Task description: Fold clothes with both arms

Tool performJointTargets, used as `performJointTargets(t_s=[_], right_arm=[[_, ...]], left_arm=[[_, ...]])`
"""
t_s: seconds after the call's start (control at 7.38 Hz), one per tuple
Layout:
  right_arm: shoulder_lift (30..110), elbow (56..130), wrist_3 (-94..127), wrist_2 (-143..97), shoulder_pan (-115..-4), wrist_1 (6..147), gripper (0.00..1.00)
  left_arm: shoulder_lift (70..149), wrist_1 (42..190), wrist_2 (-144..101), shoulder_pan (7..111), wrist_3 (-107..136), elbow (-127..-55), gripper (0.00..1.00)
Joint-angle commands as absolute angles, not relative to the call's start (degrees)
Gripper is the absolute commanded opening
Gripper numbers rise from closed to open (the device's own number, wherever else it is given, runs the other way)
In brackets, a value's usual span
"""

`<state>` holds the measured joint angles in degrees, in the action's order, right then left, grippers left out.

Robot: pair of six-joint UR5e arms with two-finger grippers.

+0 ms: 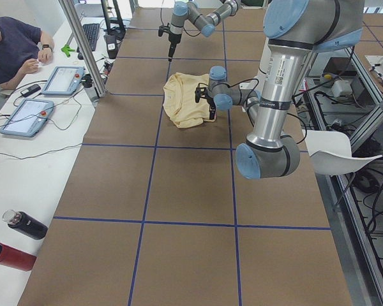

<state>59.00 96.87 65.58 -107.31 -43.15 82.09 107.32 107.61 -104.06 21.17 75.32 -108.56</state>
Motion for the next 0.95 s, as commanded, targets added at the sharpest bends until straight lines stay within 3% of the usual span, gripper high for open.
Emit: performJointTargets(t_s=[0.0, 0.14, 0.27, 0.41, 0.54, 0.81], right_arm=[[59.15, 97.03, 65.57, -107.23, -43.07, 82.09, 1.00], [59.15, 97.03, 65.57, -107.23, -43.07, 82.09, 1.00], [59.06, 97.12, 65.57, -107.23, -43.07, 82.09, 1.00], [59.06, 97.12, 65.57, -107.23, -43.07, 82.09, 1.00], [59.06, 97.21, 65.65, -107.23, -43.07, 82.09, 1.00], [59.15, 97.47, 65.65, -107.23, -43.07, 82.09, 1.00]], left_arm=[[107.58, 108.45, -103.97, 20.66, 75.59, -106.45, 0.62], [107.67, 109.15, -103.97, 20.65, 75.50, -106.26, 0.62], [107.84, 109.16, -103.97, 20.65, 75.50, -106.26, 0.53], [107.93, 109.16, -103.97, 20.65, 75.67, -106.26, 0.32], [107.93, 108.99, -103.97, 20.65, 75.85, -106.35, 0.03], [107.32, 108.81, -103.80, 20.83, 75.85, -107.13, 0.00]])
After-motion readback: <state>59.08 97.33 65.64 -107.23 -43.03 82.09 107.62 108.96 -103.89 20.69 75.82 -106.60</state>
